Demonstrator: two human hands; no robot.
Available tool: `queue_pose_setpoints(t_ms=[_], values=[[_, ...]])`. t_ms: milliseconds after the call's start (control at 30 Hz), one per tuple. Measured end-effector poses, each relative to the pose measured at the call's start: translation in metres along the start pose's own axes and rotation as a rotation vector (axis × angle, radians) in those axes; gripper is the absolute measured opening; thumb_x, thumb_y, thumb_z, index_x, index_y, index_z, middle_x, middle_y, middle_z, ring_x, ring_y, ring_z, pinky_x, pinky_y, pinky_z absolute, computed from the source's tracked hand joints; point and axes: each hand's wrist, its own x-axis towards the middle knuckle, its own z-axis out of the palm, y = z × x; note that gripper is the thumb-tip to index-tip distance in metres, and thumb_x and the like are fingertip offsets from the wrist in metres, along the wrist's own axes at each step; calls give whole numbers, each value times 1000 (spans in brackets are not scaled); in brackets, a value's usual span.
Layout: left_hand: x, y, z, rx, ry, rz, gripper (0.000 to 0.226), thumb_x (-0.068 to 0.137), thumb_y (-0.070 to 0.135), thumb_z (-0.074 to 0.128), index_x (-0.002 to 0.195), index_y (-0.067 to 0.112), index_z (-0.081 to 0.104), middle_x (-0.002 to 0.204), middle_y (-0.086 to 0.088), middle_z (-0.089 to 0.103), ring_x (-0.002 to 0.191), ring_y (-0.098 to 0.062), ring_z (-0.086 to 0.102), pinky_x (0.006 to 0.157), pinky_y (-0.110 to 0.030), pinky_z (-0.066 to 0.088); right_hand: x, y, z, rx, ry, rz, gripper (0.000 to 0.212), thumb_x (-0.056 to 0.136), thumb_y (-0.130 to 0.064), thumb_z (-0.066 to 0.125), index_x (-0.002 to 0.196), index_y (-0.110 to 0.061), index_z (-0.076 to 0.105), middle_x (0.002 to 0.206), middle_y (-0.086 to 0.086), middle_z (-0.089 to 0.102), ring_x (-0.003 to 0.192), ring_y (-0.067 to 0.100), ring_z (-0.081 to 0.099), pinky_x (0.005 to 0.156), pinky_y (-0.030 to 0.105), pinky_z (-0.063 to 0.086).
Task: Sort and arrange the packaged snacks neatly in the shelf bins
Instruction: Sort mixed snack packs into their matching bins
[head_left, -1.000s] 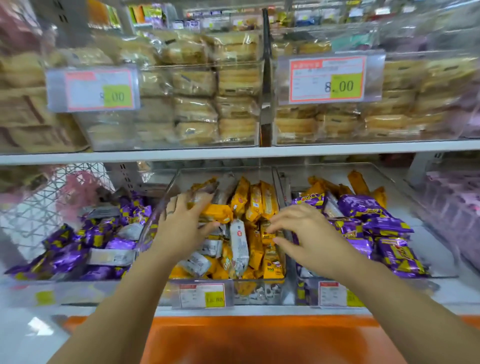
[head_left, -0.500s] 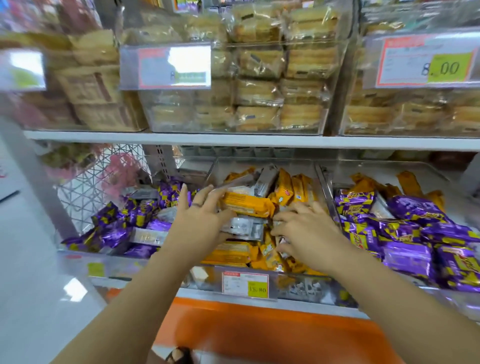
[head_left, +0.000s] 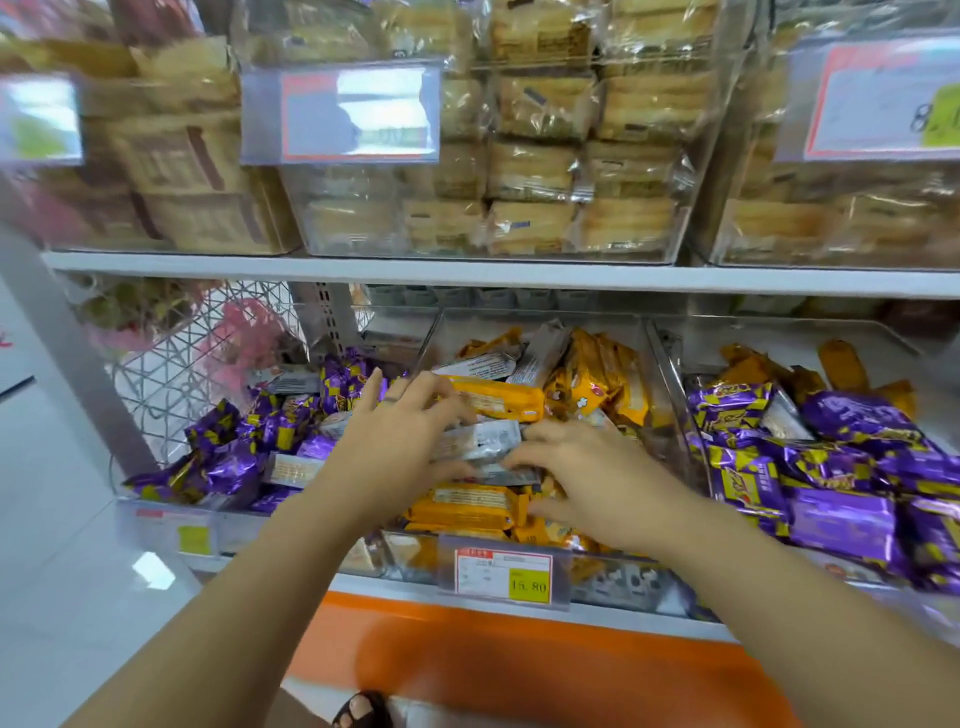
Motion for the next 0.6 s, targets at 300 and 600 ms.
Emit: queue_pose_setpoints(t_ms=[300, 600], values=[[-11, -6, 5, -93, 37, -110, 37, 89, 39, 61, 124, 30, 53, 125, 8, 58, 132, -16, 35, 117, -51, 5, 17, -4, 28, 14, 80, 96, 63, 78, -52, 64, 135, -37, 41, 121, -3, 56, 116, 19, 41, 85, 33, 41], [-13, -1, 3, -408, 351, -243, 32, 85, 27, 68, 116, 25, 60, 113, 7, 64, 103, -15, 57, 97, -53, 42, 5, 13, -13, 155, 458, 229, 41, 77, -28, 70, 117, -33, 64, 106, -7, 65, 93, 15, 60, 72, 30, 51]])
